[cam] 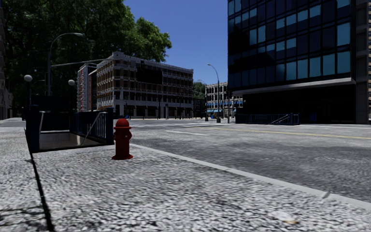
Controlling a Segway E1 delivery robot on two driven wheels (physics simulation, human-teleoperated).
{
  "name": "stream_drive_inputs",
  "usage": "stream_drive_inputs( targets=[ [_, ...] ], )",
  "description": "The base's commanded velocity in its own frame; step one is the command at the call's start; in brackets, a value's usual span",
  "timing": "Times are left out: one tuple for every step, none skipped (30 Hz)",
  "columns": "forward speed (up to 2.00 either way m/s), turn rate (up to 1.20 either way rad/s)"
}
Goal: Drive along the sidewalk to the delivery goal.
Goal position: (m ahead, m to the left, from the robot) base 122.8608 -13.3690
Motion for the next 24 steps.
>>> stream_drive_inputs(
  targets=[
    [1.04, 0.89],
    [1.04, 0.89],
    [1.04, 1.2],
    [1.04, 1.2],
    [1.04, 1.2],
    [1.04, 1.2],
    [1.04, 1.2],
    [1.04, 1.2],
    [1.04, 1.2],
    [1.04, 1.2],
    [1.04, 1.2],
    [1.04, 1.2],
    [1.03, 1.2],
    [1.03, 1.19],
    [1.03, 0.98],
    [1.03, 0.78],
    [1.03, 0.0],
    [1.03, 0.0],
    [1.03, 0.0],
    [1.03, 0.0],
    [1.03, 0.0],
    [1.03, 0.0],
    [1.03, 0.0],
    [1.03, 0.0]
  ],
)
